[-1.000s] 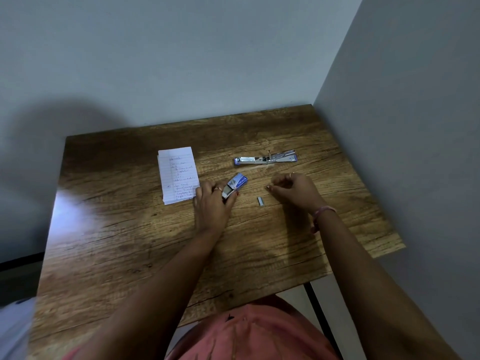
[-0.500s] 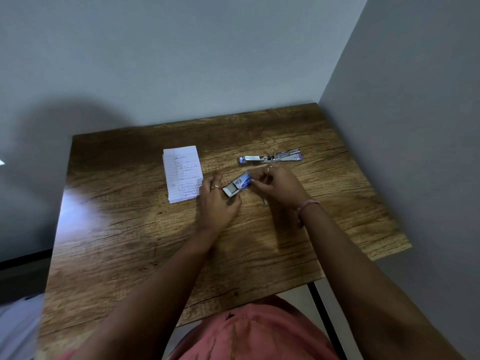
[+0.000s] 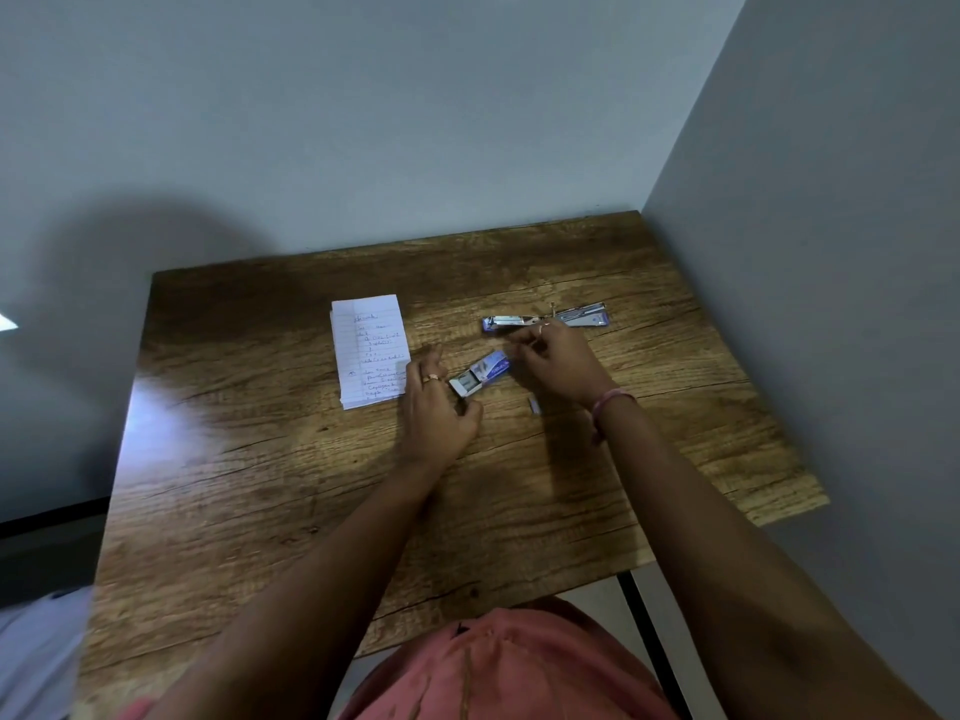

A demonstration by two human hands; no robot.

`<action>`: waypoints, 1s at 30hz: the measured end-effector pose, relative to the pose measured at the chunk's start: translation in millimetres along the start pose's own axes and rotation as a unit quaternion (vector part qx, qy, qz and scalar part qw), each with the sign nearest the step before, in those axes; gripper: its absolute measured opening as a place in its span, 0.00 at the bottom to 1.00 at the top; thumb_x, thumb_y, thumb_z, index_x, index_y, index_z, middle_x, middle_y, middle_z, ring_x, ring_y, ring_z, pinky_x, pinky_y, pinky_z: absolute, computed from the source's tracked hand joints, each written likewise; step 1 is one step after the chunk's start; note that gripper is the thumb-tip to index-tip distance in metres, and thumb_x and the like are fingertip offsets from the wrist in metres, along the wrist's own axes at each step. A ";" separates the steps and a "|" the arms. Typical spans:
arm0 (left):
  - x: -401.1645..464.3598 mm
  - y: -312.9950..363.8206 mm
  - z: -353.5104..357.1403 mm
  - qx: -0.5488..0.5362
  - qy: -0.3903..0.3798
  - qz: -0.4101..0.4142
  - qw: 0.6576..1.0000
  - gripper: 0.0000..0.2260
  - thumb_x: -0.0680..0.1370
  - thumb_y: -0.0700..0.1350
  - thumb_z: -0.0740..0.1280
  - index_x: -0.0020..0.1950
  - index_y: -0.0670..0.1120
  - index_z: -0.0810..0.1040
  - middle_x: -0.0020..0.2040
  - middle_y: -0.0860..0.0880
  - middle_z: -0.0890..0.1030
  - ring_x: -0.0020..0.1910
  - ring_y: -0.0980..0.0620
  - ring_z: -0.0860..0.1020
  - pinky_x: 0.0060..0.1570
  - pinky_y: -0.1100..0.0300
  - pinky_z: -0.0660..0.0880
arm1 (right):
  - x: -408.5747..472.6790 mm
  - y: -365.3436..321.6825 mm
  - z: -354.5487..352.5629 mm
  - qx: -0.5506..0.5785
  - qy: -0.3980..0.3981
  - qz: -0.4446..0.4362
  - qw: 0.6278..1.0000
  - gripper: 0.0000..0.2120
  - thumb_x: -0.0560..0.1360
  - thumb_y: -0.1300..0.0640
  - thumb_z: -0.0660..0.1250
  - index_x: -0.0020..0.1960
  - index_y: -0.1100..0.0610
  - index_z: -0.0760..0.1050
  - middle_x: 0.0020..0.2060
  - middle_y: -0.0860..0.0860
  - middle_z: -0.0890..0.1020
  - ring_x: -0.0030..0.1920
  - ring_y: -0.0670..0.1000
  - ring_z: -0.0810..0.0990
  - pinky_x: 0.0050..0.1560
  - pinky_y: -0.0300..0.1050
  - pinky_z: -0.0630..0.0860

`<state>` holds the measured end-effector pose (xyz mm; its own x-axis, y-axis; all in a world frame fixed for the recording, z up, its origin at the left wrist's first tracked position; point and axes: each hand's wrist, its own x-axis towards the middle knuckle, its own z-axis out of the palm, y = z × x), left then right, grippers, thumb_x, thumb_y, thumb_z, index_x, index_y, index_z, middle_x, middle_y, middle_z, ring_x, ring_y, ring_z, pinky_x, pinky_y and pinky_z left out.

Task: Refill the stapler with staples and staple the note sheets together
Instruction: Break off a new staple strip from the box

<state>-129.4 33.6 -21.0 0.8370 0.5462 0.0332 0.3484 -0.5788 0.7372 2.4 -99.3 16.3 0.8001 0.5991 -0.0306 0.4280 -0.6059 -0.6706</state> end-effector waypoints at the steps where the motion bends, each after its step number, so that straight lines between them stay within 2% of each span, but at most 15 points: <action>1: -0.1 0.1 0.0 0.000 -0.002 -0.004 1.000 0.36 0.70 0.47 0.72 0.74 0.45 0.60 0.65 0.43 0.68 0.60 0.45 0.74 0.60 0.46 0.74 | -0.1 4.8 -1.3 0.013 -0.007 0.024 1.000 0.12 0.77 0.62 0.63 0.58 0.60 0.79 0.54 0.56 0.82 0.54 0.52 0.80 0.57 0.45 0.75; 5: 0.1 0.8 0.4 0.003 -0.005 -0.009 1.000 0.36 0.70 0.47 0.72 0.74 0.45 0.59 0.67 0.42 0.67 0.59 0.44 0.75 0.59 0.44 0.74 | -3.0 13.1 2.4 0.141 -0.032 0.107 0.984 0.14 0.76 0.70 0.59 0.59 0.64 0.77 0.55 0.58 0.82 0.56 0.53 0.79 0.61 0.48 0.74; 6: -0.1 1.2 0.2 0.001 -0.002 -0.007 1.000 0.36 0.70 0.47 0.72 0.74 0.45 0.59 0.67 0.42 0.67 0.59 0.44 0.75 0.58 0.44 0.74 | -3.1 13.2 3.7 0.160 -0.036 0.110 0.980 0.15 0.76 0.71 0.59 0.59 0.65 0.77 0.55 0.58 0.82 0.56 0.52 0.79 0.61 0.46 0.74; 9: -1.1 2.1 -0.9 -0.008 0.004 -0.001 1.000 0.36 0.71 0.46 0.73 0.74 0.44 0.60 0.66 0.42 0.68 0.58 0.45 0.76 0.56 0.45 0.76 | -5.4 10.0 8.0 0.170 -0.065 0.093 0.979 0.17 0.75 0.72 0.58 0.60 0.63 0.78 0.54 0.55 0.82 0.55 0.48 0.79 0.54 0.32 0.74; 10: -1.2 2.3 -1.5 -0.015 0.004 -0.002 1.000 0.35 0.71 0.46 0.73 0.74 0.45 0.60 0.66 0.43 0.68 0.58 0.46 0.76 0.55 0.45 0.76 | -6.4 8.4 9.9 0.178 -0.072 0.093 0.977 0.18 0.75 0.72 0.58 0.60 0.62 0.78 0.53 0.54 0.82 0.53 0.47 0.79 0.51 0.32 0.74; 13: -0.8 3.0 -2.9 -0.037 0.005 -0.008 0.999 0.33 0.71 0.44 0.72 0.73 0.45 0.62 0.63 0.45 0.70 0.55 0.49 0.78 0.55 0.46 0.77 | -9.0 2.6 17.9 0.210 -0.090 0.110 0.967 0.18 0.75 0.72 0.58 0.60 0.62 0.77 0.51 0.56 0.82 0.44 0.46 0.78 0.43 0.38 0.77; 17: 1.1 1.1 -4.0 -0.093 0.013 -0.006 0.996 0.32 0.71 0.41 0.73 0.72 0.41 0.64 0.54 0.48 0.77 0.50 0.53 0.79 0.55 0.51 0.78 | -8.1 1.5 20.6 0.199 -0.105 0.099 0.969 0.17 0.75 0.72 0.60 0.61 0.62 0.77 0.49 0.56 0.81 0.40 0.48 0.76 0.41 0.43 0.72; 20: 2.7 0.0 -4.0 -0.098 -0.004 -0.003 0.995 0.34 0.72 0.43 0.74 0.73 0.41 0.63 0.56 0.50 0.80 0.50 0.56 0.80 0.53 0.59 0.78 | -7.0 5.5 16.8 0.137 -0.125 0.070 0.980 0.19 0.76 0.69 0.62 0.65 0.59 0.75 0.45 0.51 0.79 0.36 0.41 0.72 0.39 0.34 0.69; 23: 3.0 -0.8 -0.9 -0.075 -0.022 0.020 0.997 0.29 0.74 0.43 0.72 0.73 0.44 0.66 0.58 0.53 0.78 0.50 0.57 0.80 0.50 0.65 0.75 | -7.8 2.9 11.5 0.101 -0.145 0.041 0.983 0.23 0.75 0.73 0.58 0.67 0.61 0.72 0.37 0.46 0.74 0.35 0.45 0.70 0.36 0.34 0.68; 25: 1.1 -1.3 1.8 -0.016 -0.027 0.079 0.996 0.25 0.76 0.44 0.68 0.72 0.48 0.67 0.59 0.52 0.77 0.54 0.54 0.77 0.53 0.61 0.75 | -8.1 1.3 7.5 0.111 -0.164 0.034 0.980 0.24 0.75 0.75 0.56 0.69 0.63 0.70 0.39 0.45 0.73 0.38 0.46 0.70 0.37 0.34 0.68; 27: 0.0 -2.9 5.3 0.031 -0.025 0.135 0.990 0.20 0.77 0.43 0.66 0.69 0.46 0.72 0.59 0.47 0.76 0.58 0.49 0.74 0.58 0.57 0.73 | -10.2 2.0 2.8 0.183 -0.174 0.064 0.965 0.24 0.75 0.76 0.55 0.69 0.63 0.68 0.47 0.46 0.75 0.43 0.47 0.72 0.41 0.35 0.69; 29: -0.9 -3.3 7.5 0.048 -0.023 0.134 0.990 0.17 0.78 0.44 0.65 0.67 0.44 0.75 0.56 0.45 0.75 0.55 0.50 0.74 0.55 0.60 0.72 | -17.9 9.4 -2.0 0.252 -0.141 0.103 0.952 0.24 0.76 0.74 0.55 0.70 0.61 0.69 0.53 0.51 0.76 0.48 0.49 0.72 0.44 0.34 0.70; 30: -1.5 -3.4 8.1 0.050 -0.020 0.127 0.990 0.17 0.78 0.45 0.65 0.66 0.43 0.75 0.55 0.47 0.73 0.53 0.53 0.73 0.53 0.62 0.71 | -23.4 15.1 -5.4 0.249 -0.118 0.102 0.956 0.23 0.77 0.73 0.56 0.69 0.59 0.70 0.54 0.52 0.76 0.49 0.47 0.73 0.46 0.31 0.71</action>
<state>-128.4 29.9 -29.1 0.9186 0.3518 0.1802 0.1630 -0.7524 0.6382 -7.6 -125.4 10.9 0.7035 0.6318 -0.3253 -0.0268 -0.4338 -0.9006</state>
